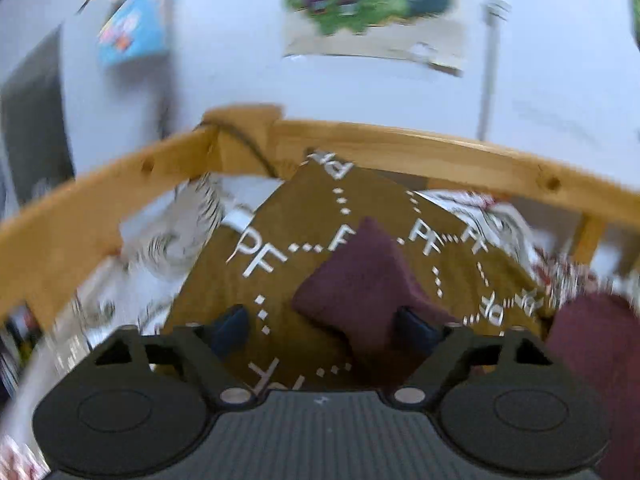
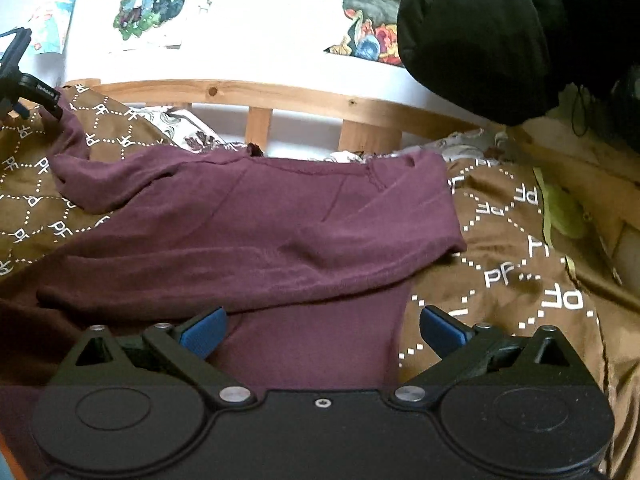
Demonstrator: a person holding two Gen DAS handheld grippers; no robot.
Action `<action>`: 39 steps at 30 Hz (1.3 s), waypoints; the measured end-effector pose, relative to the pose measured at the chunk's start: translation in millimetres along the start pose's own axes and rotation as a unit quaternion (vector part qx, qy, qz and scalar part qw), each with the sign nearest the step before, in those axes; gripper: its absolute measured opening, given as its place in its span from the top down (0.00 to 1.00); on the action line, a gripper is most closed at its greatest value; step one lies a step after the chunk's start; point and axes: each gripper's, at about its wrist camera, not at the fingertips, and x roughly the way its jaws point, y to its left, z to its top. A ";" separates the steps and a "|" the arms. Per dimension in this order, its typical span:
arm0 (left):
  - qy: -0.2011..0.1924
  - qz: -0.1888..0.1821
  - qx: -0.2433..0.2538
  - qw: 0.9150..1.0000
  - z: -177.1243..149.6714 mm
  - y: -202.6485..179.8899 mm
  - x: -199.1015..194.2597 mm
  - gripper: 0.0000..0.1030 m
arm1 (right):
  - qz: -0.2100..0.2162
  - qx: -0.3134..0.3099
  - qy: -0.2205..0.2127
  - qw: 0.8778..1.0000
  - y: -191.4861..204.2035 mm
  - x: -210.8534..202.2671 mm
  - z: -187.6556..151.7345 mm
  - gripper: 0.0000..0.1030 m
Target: Fold small clothes
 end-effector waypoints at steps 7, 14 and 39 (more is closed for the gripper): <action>-0.005 -0.044 -0.089 0.995 2.7 14.4 -12.1 0.95 | 0.004 0.008 0.014 1.000 -0.6 5.2 -6.1 0.01; -0.089 0.031 -0.137 0.986 6.5 15.6 -88.8 0.95 | 0.005 0.010 0.007 1.000 -2.5 -0.1 -3.3 0.01; -0.079 0.121 -0.187 0.972 -34.2 61.7 -147.1 0.11 | 0.009 0.013 -0.008 1.000 -1.2 -10.7 3.5 0.01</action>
